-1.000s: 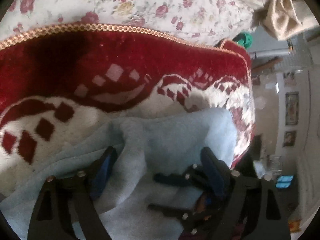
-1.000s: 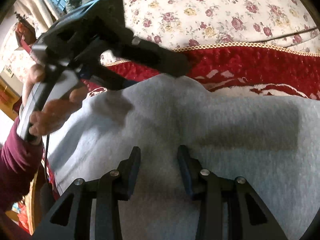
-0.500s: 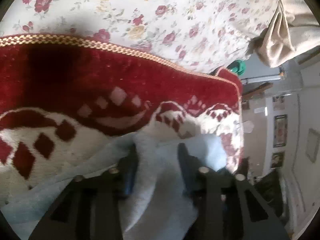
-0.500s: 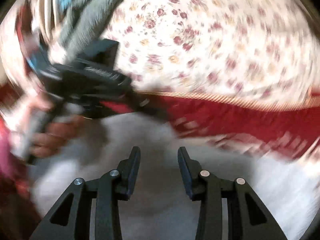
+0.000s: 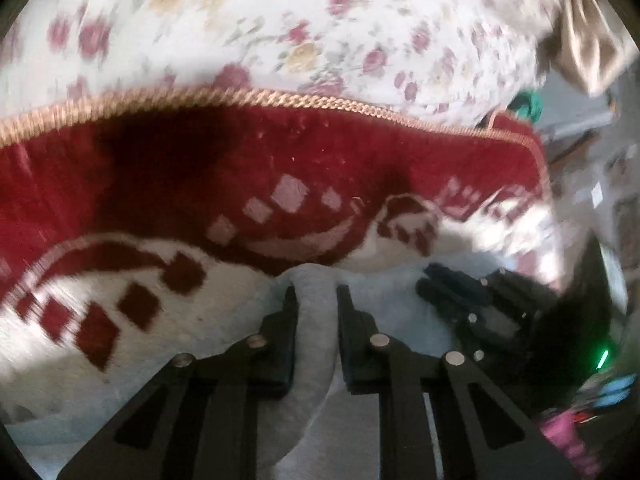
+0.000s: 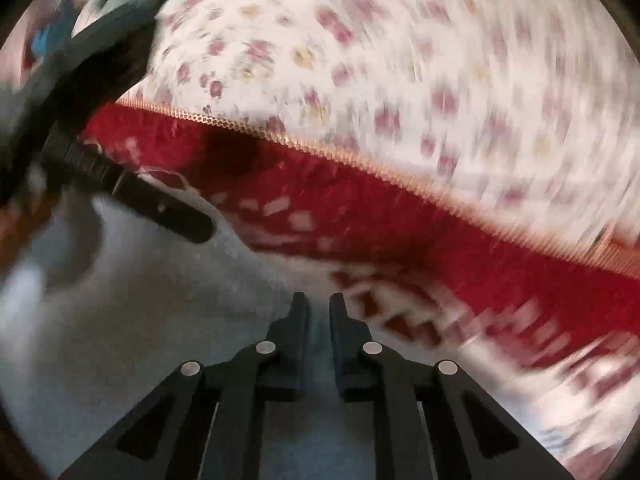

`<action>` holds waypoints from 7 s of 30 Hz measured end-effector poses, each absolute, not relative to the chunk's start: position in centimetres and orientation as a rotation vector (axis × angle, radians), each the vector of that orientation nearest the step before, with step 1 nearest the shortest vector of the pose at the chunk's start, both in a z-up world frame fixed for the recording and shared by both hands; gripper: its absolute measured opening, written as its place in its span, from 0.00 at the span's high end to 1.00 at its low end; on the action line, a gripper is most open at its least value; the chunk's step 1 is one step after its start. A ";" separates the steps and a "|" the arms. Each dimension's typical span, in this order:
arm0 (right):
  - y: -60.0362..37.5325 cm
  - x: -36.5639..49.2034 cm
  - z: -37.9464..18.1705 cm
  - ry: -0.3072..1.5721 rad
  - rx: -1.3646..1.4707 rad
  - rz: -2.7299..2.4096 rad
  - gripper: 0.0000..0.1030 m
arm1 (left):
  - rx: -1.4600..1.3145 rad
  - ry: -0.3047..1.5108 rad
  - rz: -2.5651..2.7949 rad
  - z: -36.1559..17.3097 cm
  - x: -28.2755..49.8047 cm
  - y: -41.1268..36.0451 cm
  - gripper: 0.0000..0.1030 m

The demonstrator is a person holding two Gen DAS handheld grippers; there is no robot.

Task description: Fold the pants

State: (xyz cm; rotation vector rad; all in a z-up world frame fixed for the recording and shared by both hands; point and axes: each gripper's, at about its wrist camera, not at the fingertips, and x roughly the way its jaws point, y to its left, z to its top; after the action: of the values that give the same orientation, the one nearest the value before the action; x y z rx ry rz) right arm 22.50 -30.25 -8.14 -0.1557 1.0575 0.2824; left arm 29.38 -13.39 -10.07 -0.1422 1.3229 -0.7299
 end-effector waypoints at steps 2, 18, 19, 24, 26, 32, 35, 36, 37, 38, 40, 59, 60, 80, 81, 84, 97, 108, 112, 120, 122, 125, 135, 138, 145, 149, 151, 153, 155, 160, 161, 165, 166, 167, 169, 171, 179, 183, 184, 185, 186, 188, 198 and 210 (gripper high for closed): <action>-30.7 22.2 -8.4 1.037 -0.130 0.283 0.89 | -0.066 1.270 -0.698 -10.4 28.8 -13.8 0.74; -24.9 11.9 -5.5 0.933 0.037 0.249 0.84 | 0.022 0.928 -0.498 -2.5 21.4 -9.0 0.21; -24.6 11.6 -5.6 0.934 0.050 0.251 0.84 | 0.031 0.922 -0.485 -2.3 20.6 -8.7 0.21; -22.9 10.5 -5.5 0.918 0.050 0.227 0.84 | 0.028 0.922 -0.447 -2.2 18.5 -7.3 0.20; -23.1 10.1 -5.4 0.915 0.076 0.220 0.84 | -0.001 0.950 -0.426 -2.7 18.1 -6.4 0.20; -25.4 8.7 -6.2 0.941 0.171 0.182 0.81 | -0.100 1.028 -0.330 -5.6 17.7 -3.2 0.18; -26.5 7.9 -6.6 0.925 0.247 0.200 0.80 | -0.078 1.071 -0.251 -7.9 17.5 -2.1 0.18; -26.9 7.7 -6.8 0.926 0.284 0.210 0.80 | -0.071 1.092 -0.242 -8.8 17.5 -1.9 0.18; -27.3 7.6 -6.9 0.926 0.317 0.217 0.80 | -0.073 1.062 -0.257 -9.1 17.2 -1.6 0.18; -27.6 7.4 -6.8 0.931 0.344 0.225 0.80 | -0.072 1.046 -0.263 -9.0 16.8 -1.5 0.18; -28.0 6.9 -6.3 0.938 0.347 0.230 0.80 | -0.071 1.048 -0.251 -8.3 16.2 -1.3 0.18; -31.4 2.6 -2.0 0.842 0.334 0.120 0.15 | -0.252 1.015 -0.205 -6.5 7.6 4.5 0.17; -30.3 2.8 -2.2 0.852 0.321 0.150 0.15 | -0.256 1.016 -0.202 -6.6 7.4 4.8 0.17; -8.0 6.0 -3.3 0.934 0.091 0.579 0.15 | -0.573 0.910 0.054 -6.1 1.5 21.2 0.06; -7.1 6.1 -3.3 0.937 0.079 0.597 0.15 | -0.596 0.903 0.074 -6.2 1.2 22.3 0.06; -3.8 6.9 -3.3 0.934 0.019 0.659 0.15 | -0.696 0.877 0.134 -6.6 -0.1 26.4 0.06; 12.0 19.2 -2.2 1.009 -0.182 1.146 0.15 | -0.990 0.822 0.099 -9.9 -1.1 31.8 0.02; 22.5 25.9 -6.1 1.137 -0.345 1.528 0.15 | -1.029 0.761 0.146 -11.9 -0.1 31.8 0.02; 25.6 26.4 -8.4 1.221 -0.385 1.597 0.15 | -1.029 0.753 0.147 -12.1 0.3 32.0 0.00; 29.3 22.8 -10.9 1.243 -0.573 1.721 0.42 | -0.957 0.779 0.184 -12.1 1.7 31.2 0.00; 29.0 22.8 -10.7 1.269 -0.542 1.718 0.52 | -0.940 0.788 0.182 -12.1 2.0 31.0 0.00; 28.4 22.6 -10.0 1.249 -0.559 1.712 0.60 | -0.935 0.794 0.165 -12.1 2.6 31.1 0.00; 28.1 19.9 -8.8 1.168 -0.556 1.622 0.64 | -0.929 0.797 0.104 -12.5 3.3 31.5 0.72; 27.3 19.1 -7.5 1.121 -0.547 1.612 0.69 | -0.892 0.786 0.096 -11.6 3.3 31.0 0.74; 24.4 18.3 -2.0 1.007 -0.503 1.598 0.71 | -0.802 0.697 0.069 -7.3 2.4 29.2 0.75; 20.4 18.6 2.1 0.947 -0.476 1.573 0.71 | -0.681 0.633 0.041 -3.1 1.9 26.2 0.75; 17.9 18.7 3.9 0.919 -0.469 1.556 0.71 | -0.623 0.612 0.019 -1.5 1.6 24.3 0.75; 14.8 18.7 5.4 0.889 -0.463 1.528 0.71 | -0.558 0.596 -0.014 0.1 1.5 22.0 0.75; 11.5 18.7 6.4 0.879 -0.440 1.490 0.71 | -0.498 0.587 -0.054 1.3 1.4 19.3 0.75; 3.6 19.0 5.9 0.913 -0.392 1.374 0.67 | -0.389 0.612 -0.141 1.9 1.9 13.0 0.75; 1.8 19.1 5.3 0.930 -0.376 1.336 0.64 | -0.362 0.620 -0.154 1.5 2.0 11.5 0.75; -4.2 19.5 1.6 1.008 -0.375 1.144 0.52 | -0.276 0.677 -0.189 -1.4 2.8 5.8 0.75; -5.8 19.7 0.6 1.035 -0.374 1.090 0.50 | -0.254 0.694 -0.197 -2.4 2.9 4.3 0.75; -7.5 19.8 -0.6 1.063 -0.381 1.020 0.47 | -0.236 0.710 -0.203 -3.5 3.1 2.9 0.74; -10.8 20.1 -2.8 1.110 -0.386 0.869 0.45 | -0.220 0.730 -0.211 -5.1 3.4 1.1 0.67; -14.2 20.5 -4.5 1.150 -0.366 0.693 0.45 | -0.212 0.738 -0.207 -6.3 3.5 -0.1 0.62; -23.0 18.7 -1.3 1.051 -0.029 0.521 0.44 | -0.243 0.714 -0.279 -3.9 0.7 0.3 0.10; -22.1 16.4 2.3 0.957 0.101 0.572 0.44 | -0.231 0.629 -0.393 -1.4 -2.2 -1.2 0.05; -21.8 15.6 3.0 0.948 0.119 0.582 0.44 | -0.202 0.617 -0.423 -0.7 -3.0 -1.7 0.04; -21.1 14.6 3.8 0.937 0.130 0.619 0.43 | -0.196 0.613 -0.435 -0.4 -3.3 -1.7 0.04; -20.1 13.7 4.2 0.931 0.132 0.657 0.41 | -0.199 0.611 -0.442 -0.2 -3.5 -1.5 0.04; -18.1 12.6 4.8 0.926 0.123 0.714 0.39 | -0.215 0.620 -0.423 0.0 -3.7 -0.5 0.04; -12.4 14.0 -3.8 1.033 0.017 0.532 0.37 | -0.274 0.756 -0.188 -4.2 0.3 5.0 0.04; -16.0 11.1 -3.8 0.994 0.078 0.506 0.34 | -0.221 0.766 -0.232 -4.4 0.0 3.7 0.04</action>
State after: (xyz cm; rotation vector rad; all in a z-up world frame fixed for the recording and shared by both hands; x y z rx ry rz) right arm 11.14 -15.99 -3.83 0.0779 0.9939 0.5060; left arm 0.05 3.66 -4.40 -0.2212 0.7661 -0.2317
